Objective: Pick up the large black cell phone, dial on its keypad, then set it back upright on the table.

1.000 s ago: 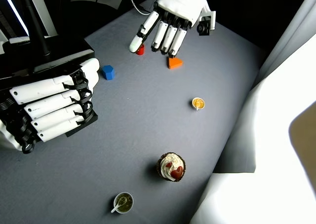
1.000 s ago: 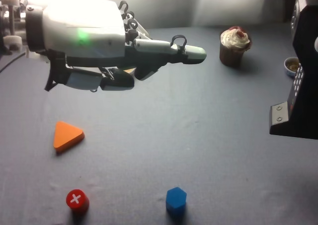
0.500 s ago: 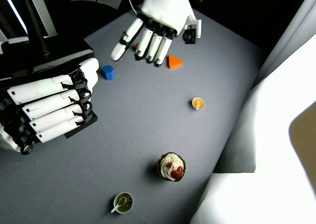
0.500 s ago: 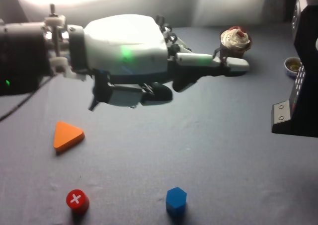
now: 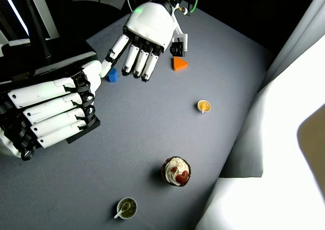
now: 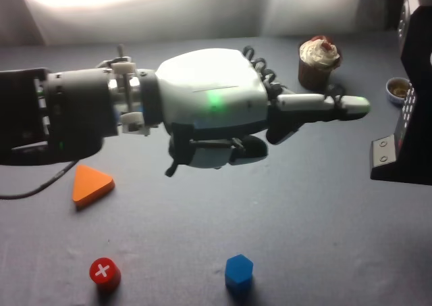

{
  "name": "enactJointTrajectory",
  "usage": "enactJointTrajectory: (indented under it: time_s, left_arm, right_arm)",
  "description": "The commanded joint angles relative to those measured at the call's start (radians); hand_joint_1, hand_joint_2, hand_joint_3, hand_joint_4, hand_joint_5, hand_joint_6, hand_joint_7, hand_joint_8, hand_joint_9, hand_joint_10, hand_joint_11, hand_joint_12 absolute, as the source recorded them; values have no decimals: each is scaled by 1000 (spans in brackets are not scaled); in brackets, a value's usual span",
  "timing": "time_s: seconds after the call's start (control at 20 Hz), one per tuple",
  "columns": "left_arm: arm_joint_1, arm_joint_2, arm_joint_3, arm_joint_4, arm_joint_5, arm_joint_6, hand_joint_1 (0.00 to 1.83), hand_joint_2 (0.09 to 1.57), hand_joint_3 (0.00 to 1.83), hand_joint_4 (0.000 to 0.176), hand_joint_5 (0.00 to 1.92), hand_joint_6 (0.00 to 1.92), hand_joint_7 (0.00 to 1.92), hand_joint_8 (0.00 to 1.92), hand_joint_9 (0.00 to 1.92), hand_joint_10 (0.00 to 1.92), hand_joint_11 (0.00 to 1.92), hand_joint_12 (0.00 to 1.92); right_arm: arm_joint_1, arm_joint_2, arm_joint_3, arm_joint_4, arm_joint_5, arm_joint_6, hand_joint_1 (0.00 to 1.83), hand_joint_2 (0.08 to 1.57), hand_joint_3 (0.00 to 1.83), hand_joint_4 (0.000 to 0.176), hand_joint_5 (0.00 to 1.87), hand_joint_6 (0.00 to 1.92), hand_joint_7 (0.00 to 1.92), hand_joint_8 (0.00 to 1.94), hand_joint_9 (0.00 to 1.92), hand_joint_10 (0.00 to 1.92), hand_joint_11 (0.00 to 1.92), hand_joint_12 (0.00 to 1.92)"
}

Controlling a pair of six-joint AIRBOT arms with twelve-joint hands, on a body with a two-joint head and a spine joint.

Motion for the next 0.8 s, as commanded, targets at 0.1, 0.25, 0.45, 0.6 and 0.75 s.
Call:
enactJointTrajectory:
  time_s: [0.1, 0.25, 0.45, 0.6, 0.75]
  left_arm:
    - [-24, -18, -7, -76, -40, 30, 1269, 1343, 13, 58, 0, 0, 556, 1735, 799, 1921, 747, 1921]
    - [-25, -41, 0, -81, -32, 40, 1266, 1351, 15, 69, 0, 0, 541, 1757, 790, 1921, 757, 1921]
    - [-37, -68, 6, -81, -36, 46, 1277, 1336, 6, 63, 0, 0, 570, 1716, 792, 1921, 723, 1921]
    - [-51, -83, 0, -80, -38, 48, 1275, 1341, 8, 65, 0, 0, 560, 1729, 767, 1921, 710, 1921]
    - [-54, -92, -15, -79, -41, 47, 1279, 1327, 2, 56, 0, 0, 587, 1690, 781, 1921, 723, 1921]
  right_arm:
    - [6, 11, 3, 8, 145, 15, 1380, 1110, 0, 0, 939, 838, 992, 941, 952, 1280, 947, 1296]
    - [6, 9, 4, 6, 145, 14, 1381, 1108, 0, 0, 937, 862, 1009, 905, 945, 1285, 925, 1336]
    - [6, 6, 2, 6, 145, 14, 1377, 1119, 2, 0, 900, 935, 981, 952, 928, 1301, 905, 1352]
    - [6, 5, 2, 6, 145, 13, 1378, 1116, 0, 0, 915, 931, 981, 960, 931, 1275, 882, 1281]
    - [6, 4, 0, 6, 145, 10, 1379, 1115, 0, 0, 912, 912, 989, 938, 940, 1285, 897, 1293]
